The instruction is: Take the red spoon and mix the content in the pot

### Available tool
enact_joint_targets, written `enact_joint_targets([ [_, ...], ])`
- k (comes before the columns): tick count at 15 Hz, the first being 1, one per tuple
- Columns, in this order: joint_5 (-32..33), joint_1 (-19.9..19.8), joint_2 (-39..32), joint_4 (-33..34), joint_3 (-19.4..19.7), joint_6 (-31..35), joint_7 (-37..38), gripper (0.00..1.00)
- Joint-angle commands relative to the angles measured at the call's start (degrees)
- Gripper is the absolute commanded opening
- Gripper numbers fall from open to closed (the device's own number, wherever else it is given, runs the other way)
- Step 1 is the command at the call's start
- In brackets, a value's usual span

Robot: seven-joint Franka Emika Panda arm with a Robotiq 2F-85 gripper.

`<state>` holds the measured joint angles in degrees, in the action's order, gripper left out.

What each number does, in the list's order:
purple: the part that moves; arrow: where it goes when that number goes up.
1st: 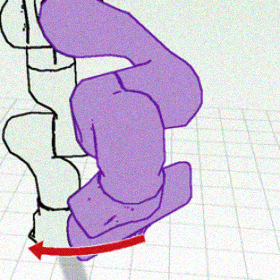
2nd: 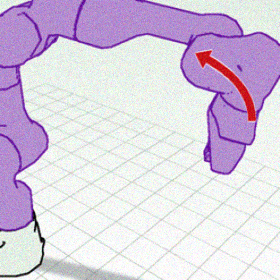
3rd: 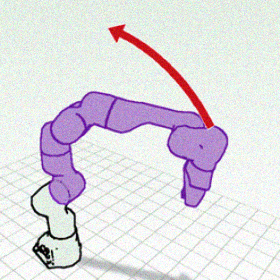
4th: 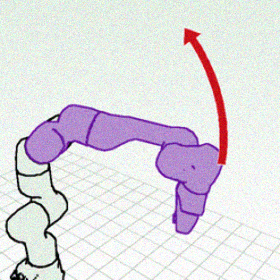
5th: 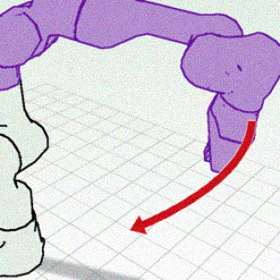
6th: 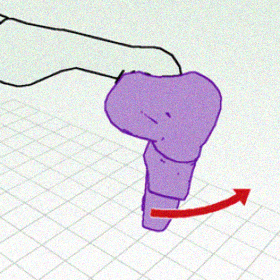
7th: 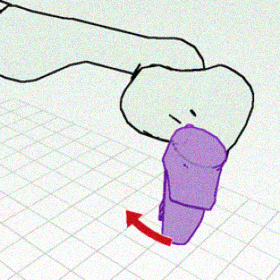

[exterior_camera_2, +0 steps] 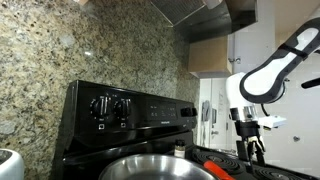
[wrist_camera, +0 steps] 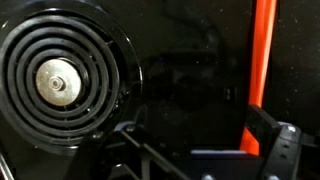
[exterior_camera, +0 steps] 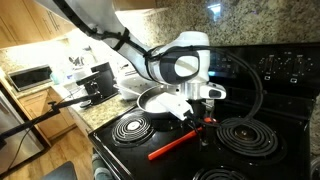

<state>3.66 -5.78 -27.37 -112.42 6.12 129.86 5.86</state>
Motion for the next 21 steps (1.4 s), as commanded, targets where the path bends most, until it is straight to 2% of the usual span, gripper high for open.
enact_joint_targets([
  [1, 0.39, 0.53, 0.78, -2.10, 1.18, -0.21, 1.71, 1.00],
  [8, 7.59, 6.04, 3.02, -10.27, 3.14, 5.09, 11.32, 1.00],
  [13, 12.24, 10.08, 8.12, -16.39, 4.01, 8.81, 18.32, 1.00],
  [18, 12.33, 10.01, 15.77, -20.83, 3.29, 8.28, 20.58, 1.00],
  [21, 12.62, 9.56, 17.76, -21.98, 2.31, 7.79, 20.06, 1.00],
])
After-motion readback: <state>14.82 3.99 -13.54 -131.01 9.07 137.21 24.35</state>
